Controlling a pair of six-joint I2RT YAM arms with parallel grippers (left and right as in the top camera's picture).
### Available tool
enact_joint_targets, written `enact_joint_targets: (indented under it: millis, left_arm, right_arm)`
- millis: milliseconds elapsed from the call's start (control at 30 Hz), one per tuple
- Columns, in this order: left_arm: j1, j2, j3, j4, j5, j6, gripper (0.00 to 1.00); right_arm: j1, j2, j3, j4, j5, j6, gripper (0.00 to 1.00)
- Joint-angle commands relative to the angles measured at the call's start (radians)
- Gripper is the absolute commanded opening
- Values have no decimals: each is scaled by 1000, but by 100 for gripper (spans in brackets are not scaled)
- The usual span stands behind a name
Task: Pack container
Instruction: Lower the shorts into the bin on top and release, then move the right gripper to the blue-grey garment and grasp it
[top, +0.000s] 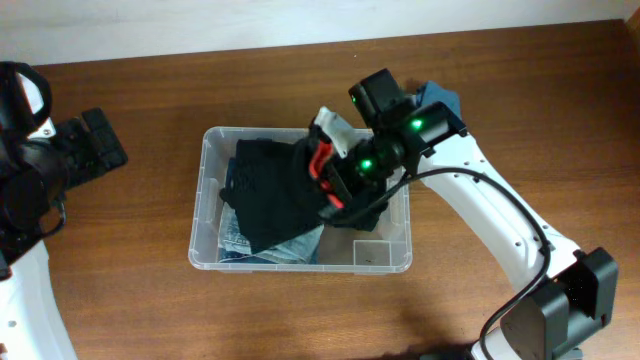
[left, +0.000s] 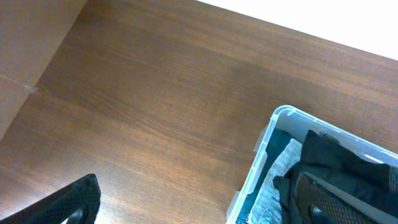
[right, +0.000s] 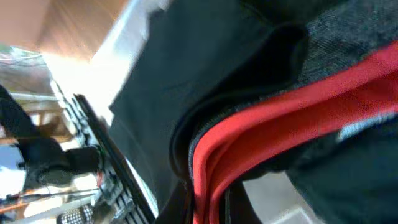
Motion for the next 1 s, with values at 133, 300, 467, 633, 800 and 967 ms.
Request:
enact_joint_targets:
  millis: [133, 300, 467, 633, 800, 967]
  left_arm:
    - [5, 0, 3, 0, -7, -12, 100]
    - [5, 0, 3, 0, -7, -12, 100]
    - [5, 0, 3, 0, -7, -12, 100]
    - [5, 0, 3, 0, -7, -12, 100]
    - [5, 0, 3, 0, -7, -12, 100]
    - [5, 0, 3, 0, -7, -12, 100]
  right_arm:
    - [2, -15, 11, -158, 98, -47, 78]
    - [0, -25, 11, -182, 402, 100, 99]
    - [-35, -26, 12, -122, 669, 310, 99]
    - [-183, -26, 13, 21, 467, 327, 99]
    - [-488, -11, 13, 182, 211, 327, 99]
    - [-639, 79, 13, 196, 211, 290, 99]
